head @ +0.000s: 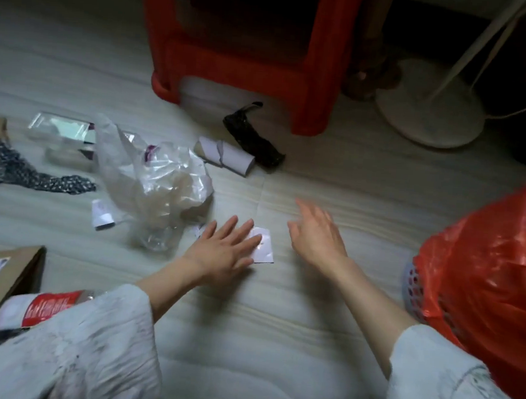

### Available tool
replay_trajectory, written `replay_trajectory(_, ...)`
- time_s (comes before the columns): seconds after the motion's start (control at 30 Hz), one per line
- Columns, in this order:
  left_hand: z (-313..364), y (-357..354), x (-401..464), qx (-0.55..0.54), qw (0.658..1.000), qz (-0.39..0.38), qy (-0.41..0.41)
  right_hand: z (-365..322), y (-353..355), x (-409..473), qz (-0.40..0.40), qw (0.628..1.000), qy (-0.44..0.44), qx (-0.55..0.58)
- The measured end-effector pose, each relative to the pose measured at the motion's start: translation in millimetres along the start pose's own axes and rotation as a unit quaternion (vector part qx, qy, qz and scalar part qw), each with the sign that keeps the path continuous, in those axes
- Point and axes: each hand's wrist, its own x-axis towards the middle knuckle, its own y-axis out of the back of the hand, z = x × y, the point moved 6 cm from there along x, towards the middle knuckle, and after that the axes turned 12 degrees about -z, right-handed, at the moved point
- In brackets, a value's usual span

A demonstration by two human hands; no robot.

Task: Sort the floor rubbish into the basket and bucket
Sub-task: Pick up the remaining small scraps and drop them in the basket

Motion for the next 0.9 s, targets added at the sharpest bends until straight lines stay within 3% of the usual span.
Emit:
replay_trajectory(0.17,-30,4,8,-0.004,0.997,0.071,0.017,-22,1,49,0.007,1.000,0.015,-0.012)
replay_trajectory(0.33,-31,-1,10,-0.031,0.992,0.118,0.001,-64,21,104,0.043,0.994,0.085,-0.049)
replay_trajectory(0.47,-33,-3,13,-0.035,0.990,0.139,0.002,-68,7,132,0.006,0.991,0.089,-0.099)
replay_trajectory(0.6,-35,-2,14,-0.031,0.983,0.183,-0.008,-56,6,128,0.069,0.987,0.087,-0.114)
replay_trajectory(0.67,-35,-3,14,-0.025,0.979,0.202,-0.002,-50,10,124,0.100,0.988,0.070,-0.091)
replay_trajectory(0.8,-32,-3,14,-0.024,0.977,0.212,0.001,-48,31,115,0.178,0.979,0.031,0.090)
replay_trajectory(0.9,-33,-4,14,-0.033,0.980,0.196,0.002,-82,30,118,0.130,0.984,0.089,0.080)
